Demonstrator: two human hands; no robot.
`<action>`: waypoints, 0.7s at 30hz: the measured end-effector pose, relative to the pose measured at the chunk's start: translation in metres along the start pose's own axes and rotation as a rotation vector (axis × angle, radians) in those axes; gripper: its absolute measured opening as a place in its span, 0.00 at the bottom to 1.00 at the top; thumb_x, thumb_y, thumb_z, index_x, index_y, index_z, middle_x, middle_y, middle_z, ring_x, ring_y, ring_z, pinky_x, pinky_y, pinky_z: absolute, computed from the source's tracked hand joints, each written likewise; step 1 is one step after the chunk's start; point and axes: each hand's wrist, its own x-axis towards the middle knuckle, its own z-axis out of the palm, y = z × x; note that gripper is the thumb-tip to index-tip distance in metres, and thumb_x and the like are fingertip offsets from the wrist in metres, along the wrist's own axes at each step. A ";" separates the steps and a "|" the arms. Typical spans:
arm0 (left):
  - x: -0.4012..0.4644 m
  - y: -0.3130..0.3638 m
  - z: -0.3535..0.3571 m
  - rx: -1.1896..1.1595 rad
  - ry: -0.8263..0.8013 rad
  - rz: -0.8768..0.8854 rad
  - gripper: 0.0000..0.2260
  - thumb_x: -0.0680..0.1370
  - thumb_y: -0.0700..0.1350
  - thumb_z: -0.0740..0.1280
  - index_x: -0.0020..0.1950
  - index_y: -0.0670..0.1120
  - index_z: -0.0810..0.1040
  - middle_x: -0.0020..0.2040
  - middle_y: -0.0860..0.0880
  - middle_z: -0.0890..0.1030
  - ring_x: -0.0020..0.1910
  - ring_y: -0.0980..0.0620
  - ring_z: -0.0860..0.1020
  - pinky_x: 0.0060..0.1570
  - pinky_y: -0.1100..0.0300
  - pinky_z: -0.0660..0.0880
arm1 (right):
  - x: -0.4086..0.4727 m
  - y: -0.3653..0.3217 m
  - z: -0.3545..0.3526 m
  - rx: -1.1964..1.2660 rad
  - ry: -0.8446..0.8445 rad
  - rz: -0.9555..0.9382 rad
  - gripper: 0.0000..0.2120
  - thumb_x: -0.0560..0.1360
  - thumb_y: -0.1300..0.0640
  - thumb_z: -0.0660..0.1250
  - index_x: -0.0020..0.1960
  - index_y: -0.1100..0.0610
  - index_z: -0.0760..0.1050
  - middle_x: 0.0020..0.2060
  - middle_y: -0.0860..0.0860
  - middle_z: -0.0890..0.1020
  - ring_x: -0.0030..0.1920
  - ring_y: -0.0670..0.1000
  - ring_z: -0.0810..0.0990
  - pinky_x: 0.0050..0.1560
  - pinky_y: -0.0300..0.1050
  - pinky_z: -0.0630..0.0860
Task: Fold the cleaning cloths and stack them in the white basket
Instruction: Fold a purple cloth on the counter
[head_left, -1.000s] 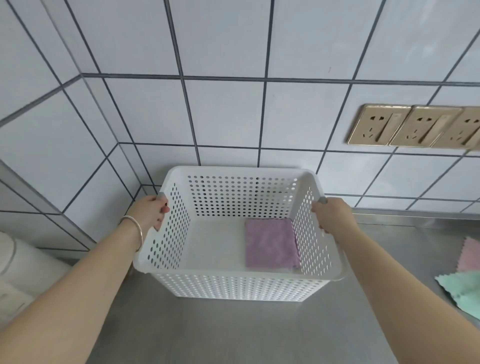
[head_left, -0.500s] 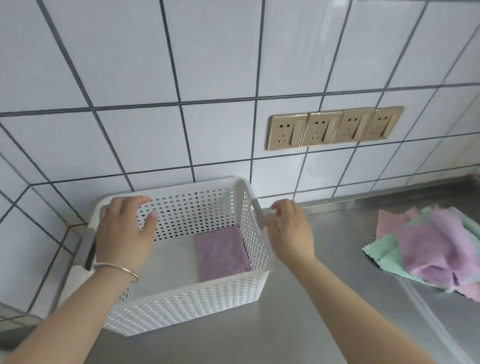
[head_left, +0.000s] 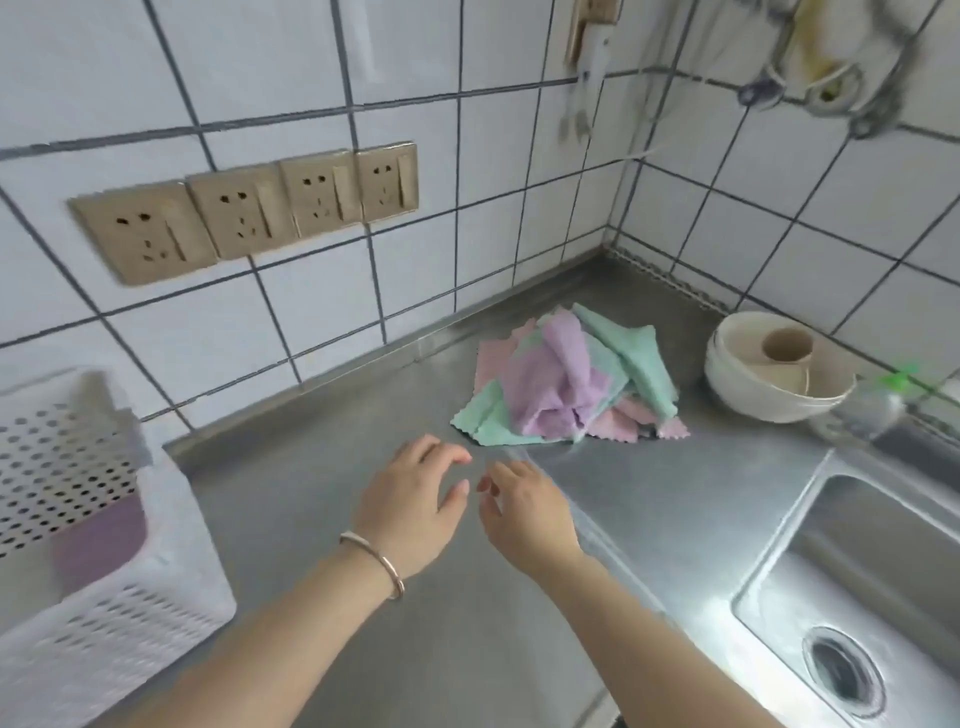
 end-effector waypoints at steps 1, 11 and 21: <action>0.006 0.003 0.013 -0.007 -0.048 -0.037 0.13 0.73 0.51 0.59 0.51 0.48 0.79 0.49 0.51 0.79 0.50 0.49 0.78 0.47 0.58 0.74 | 0.000 0.014 -0.003 0.009 -0.016 0.028 0.03 0.67 0.60 0.67 0.40 0.57 0.79 0.35 0.50 0.80 0.39 0.56 0.79 0.33 0.40 0.69; 0.071 0.038 0.138 -0.102 -0.261 -0.458 0.07 0.77 0.48 0.62 0.54 0.52 0.76 0.54 0.55 0.76 0.53 0.53 0.77 0.52 0.59 0.74 | 0.080 0.172 -0.033 -0.229 -0.147 0.195 0.14 0.72 0.61 0.62 0.56 0.57 0.75 0.53 0.53 0.76 0.56 0.58 0.72 0.48 0.48 0.70; 0.070 0.024 0.152 -0.148 -0.238 -0.692 0.07 0.77 0.47 0.62 0.53 0.52 0.77 0.49 0.56 0.76 0.51 0.57 0.77 0.52 0.62 0.73 | 0.144 0.195 -0.013 -0.445 -0.075 -0.095 0.09 0.61 0.60 0.59 0.34 0.55 0.77 0.38 0.55 0.77 0.37 0.58 0.75 0.37 0.50 0.73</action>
